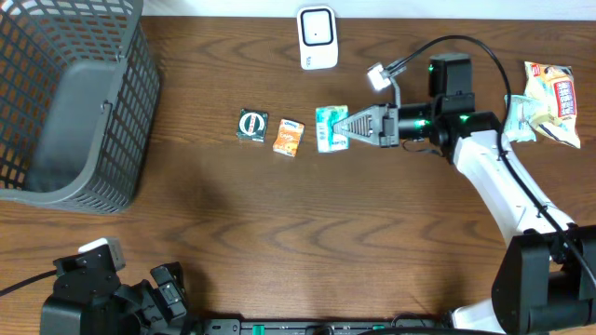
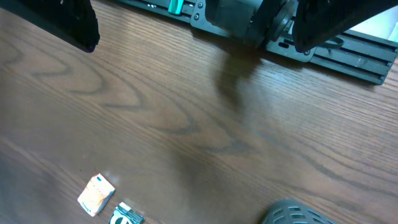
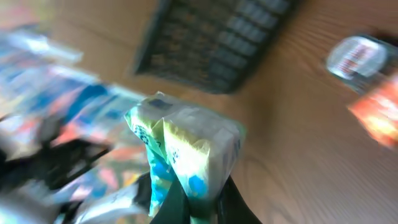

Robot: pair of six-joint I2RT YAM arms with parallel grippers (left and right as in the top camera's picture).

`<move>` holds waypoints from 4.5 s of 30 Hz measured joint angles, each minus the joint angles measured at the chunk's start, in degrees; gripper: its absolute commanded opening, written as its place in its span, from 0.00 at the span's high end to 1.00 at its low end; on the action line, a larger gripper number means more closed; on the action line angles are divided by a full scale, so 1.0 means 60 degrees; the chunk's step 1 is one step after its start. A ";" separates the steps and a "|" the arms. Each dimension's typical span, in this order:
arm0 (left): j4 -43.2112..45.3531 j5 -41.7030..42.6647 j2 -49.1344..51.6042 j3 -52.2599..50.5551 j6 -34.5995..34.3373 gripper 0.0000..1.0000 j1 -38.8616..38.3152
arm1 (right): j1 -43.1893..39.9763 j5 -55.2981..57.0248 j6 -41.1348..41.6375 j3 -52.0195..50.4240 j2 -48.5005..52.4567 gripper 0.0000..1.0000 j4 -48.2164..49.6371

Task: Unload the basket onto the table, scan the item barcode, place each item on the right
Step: 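Hold the teal tissue pack beneath the white scanner, then carry the teal tissue pack to the right table edge and release, then move the right gripper to the orange tissue pack and grasp it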

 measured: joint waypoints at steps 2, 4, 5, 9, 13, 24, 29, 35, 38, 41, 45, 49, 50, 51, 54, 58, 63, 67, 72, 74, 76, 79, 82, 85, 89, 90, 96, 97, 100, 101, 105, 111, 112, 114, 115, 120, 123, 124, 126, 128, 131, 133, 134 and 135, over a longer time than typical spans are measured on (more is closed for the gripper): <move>0.0000 0.0000 0.0000 0.0000 0.0004 0.02 0.0000 | 0.0299 0.1636 0.0087 0.0000 0.0000 0.99 -0.0583; 0.0000 0.0000 0.0000 0.0000 0.0004 0.02 0.0000 | 0.0714 0.3461 0.0131 -0.0004 0.0000 0.99 -0.1060; 0.0004 0.0000 0.0000 0.0000 0.0000 0.02 0.0000 | 0.0933 0.4284 0.0142 -0.0004 0.0000 0.99 -0.1231; 0.0000 0.0000 0.0000 0.0000 0.0000 0.02 0.0000 | 0.1570 0.7056 0.0066 0.0011 0.0000 0.99 -0.1472; 0.0000 0.0000 0.0000 0.0000 0.0000 0.02 0.0000 | 0.1745 0.8892 -0.0291 0.0310 0.0007 0.99 -0.1453; 0.0000 0.0000 0.0000 0.0000 0.0000 0.02 0.0000 | 0.1763 1.0925 -0.1628 0.4528 0.1898 0.99 -0.2011; 0.0000 0.0000 0.0000 -0.0004 0.0004 0.02 0.0000 | 0.1883 1.2502 -0.2503 0.7388 0.3971 0.99 -0.2313; 0.0004 0.0000 0.0000 -0.0004 0.0000 0.02 0.0000 | 0.2098 1.4160 -0.4845 0.8885 0.5807 0.99 -0.0718; 0.0004 0.0000 0.0000 -0.0004 0.0004 0.03 0.0000 | 0.2251 1.4914 -0.6178 0.8921 0.6204 0.99 0.0579; 0.0000 0.0000 0.0000 0.0000 0.0000 0.03 0.0000 | 0.2463 1.5369 -0.7756 0.8972 0.6513 0.99 0.1297; 0.0000 0.0000 0.0000 -0.0004 0.0004 0.02 0.0000 | 0.2779 1.5828 -0.9945 0.9031 0.6943 0.99 0.1698; 0.0000 0.0000 0.0000 0.0000 0.0004 0.02 0.0000 | 0.3005 1.6138 -1.1216 0.9031 0.7362 0.99 0.1832; 0.0000 0.0000 0.0000 -0.0004 0.0000 0.02 0.0000 | 0.3056 1.6181 -1.1428 0.9031 0.7417 0.99 0.1821; 0.0000 0.0000 0.0000 0.0000 0.0000 0.02 0.0000 | 0.3085 1.6203 -1.1566 0.9031 0.7464 0.99 0.1807; 0.0000 0.0000 0.0000 -0.0004 0.0000 0.02 0.0000 | 0.3107 1.6298 -1.1836 0.9038 0.7468 0.99 0.1829; 0.0000 0.0000 0.0000 -0.0004 0.0000 0.03 0.0000 | 0.3078 1.6422 -1.1974 0.9063 0.7468 0.99 0.1479; 0.0000 0.0000 0.0000 -0.0004 0.0000 0.02 0.0000 | 0.3031 1.6447 -1.1708 0.9063 0.7468 0.99 0.1399; 0.0000 0.0000 0.0000 0.0000 0.0004 0.02 0.0000 | 0.2958 1.6447 -1.1143 0.9063 0.7450 0.99 0.1268; 0.0004 0.0000 0.0000 -0.0004 0.0004 0.02 0.0000 | 0.2477 1.6425 -1.0298 0.9063 0.7074 0.99 0.0109; 0.0000 0.0004 0.0000 -0.0004 0.0004 0.02 0.0000 | 0.2051 1.6440 -0.9839 0.9063 0.6783 0.99 -0.0561; -0.0004 0.0004 0.0000 0.0000 0.0004 0.02 0.0000 | 0.1410 1.6487 -0.9176 0.9071 0.6426 0.99 -0.1402; 0.0000 0.0004 0.0000 -0.0004 0.0000 0.02 0.0000 | 0.0215 1.6600 -0.8029 0.9111 0.6011 0.99 -0.2656; 0.0004 0.0000 0.0000 -0.0004 0.0004 0.02 0.0000 | -0.1155 1.6677 -0.6838 0.9154 0.5880 0.99 -0.3825; 0.0004 0.0000 0.0000 -0.0004 0.0004 0.02 0.0000 | -0.2306 1.6662 -0.6047 0.9147 0.5887 0.99 -0.4677; 0.0000 0.0004 0.0000 -0.0004 0.0000 0.02 0.0000 | -0.3348 1.6619 -0.5523 0.9143 0.5887 0.99 -0.5038; 0.0004 0.0000 0.0000 0.0000 0.0000 0.02 0.0000 | -0.3519 1.6589 -0.5446 0.9143 0.5887 0.95 -0.5056; 0.0004 0.0000 0.0000 -0.0004 0.0004 0.02 0.0000 | -0.4215 1.5996 -0.5027 0.9143 0.5887 0.58 -0.5067; 0.0000 0.0000 0.0000 -0.0004 0.0004 0.03 0.0000 | -0.4313 1.5923 -0.4958 0.9143 0.5887 0.59 -0.5071; 0.0000 0.0000 0.0000 -0.0004 0.0000 0.02 0.0000 | -0.4477 1.5810 -0.4601 0.9143 0.5887 0.56 -0.5082; 0.0004 0.0000 0.0000 0.0000 0.0004 0.02 0.0000 | -0.4543 1.5770 -0.4404 0.9143 0.5887 0.55 -0.5133; 0.0000 0.0000 0.0000 -0.0004 0.0000 0.02 0.0000 | -0.4656 1.5446 -0.4036 0.9143 0.5887 0.53 -0.5493; 0.0000 0.0000 0.0000 -0.0004 0.0004 0.02 0.0000 | -0.4510 1.3081 -0.3799 0.9143 0.5887 0.48 -0.6080; 0.0000 0.0000 0.0000 -0.0004 0.0004 0.02 0.0000 | -0.4444 1.2407 -0.3792 0.9143 0.5887 0.48 -0.6218; 0.0000 0.0000 0.0000 -0.0004 0.0004 0.02 0.0000 | -0.4237 1.1009 -0.3759 0.9143 0.5887 0.48 -0.6415; 0.0000 0.0000 0.0000 0.0000 0.0004 0.02 0.0000 | -0.4084 1.0185 -0.3752 0.9143 0.5887 0.48 -0.6488; 0.0000 0.0000 0.0000 -0.0004 0.0000 0.02 0.0000 | -0.3034 0.6819 -0.3679 0.9143 0.5887 0.46 -0.6696; 0.0000 0.0000 0.0000 -0.0004 0.0000 0.02 0.0000 | -0.2160 0.5712 -0.3650 0.9143 0.5887 0.46 -0.6812; 0.0000 0.0004 0.0000 0.0000 0.0004 0.02 0.0000 | -0.1759 0.5508 -0.3643 0.9143 0.5887 0.47 -0.6819; 0.0000 0.0000 0.0000 -0.0004 0.0000 0.02 0.0000 | -0.1333 0.5464 -0.3577 0.9143 0.5887 0.48 -0.6812; 0.0000 0.0000 0.0000 -0.0004 0.0000 0.02 0.0000 | -0.0718 0.5697 -0.3326 0.9133 0.5887 0.52 -0.6787; 0.0000 0.0000 0.0000 -0.0004 0.0000 0.02 0.0000 | 0.0251 0.6583 -0.2809 0.9089 0.5887 0.61 -0.6754; 0.0000 0.0000 0.0000 0.0000 0.0004 0.02 0.0000 | 0.0903 0.7257 -0.2575 0.9012 0.5887 0.61 -0.6659; 0.0000 0.0000 0.0000 -0.0004 0.0004 0.02 0.0000 | 0.1246 0.7581 -0.2484 0.8961 0.5887 0.61 -0.6572; 0.0000 0.0000 0.0000 -0.0004 0.0004 0.02 0.0000 | 0.1534 0.7814 -0.2437 0.8921 0.5887 0.61 -0.6506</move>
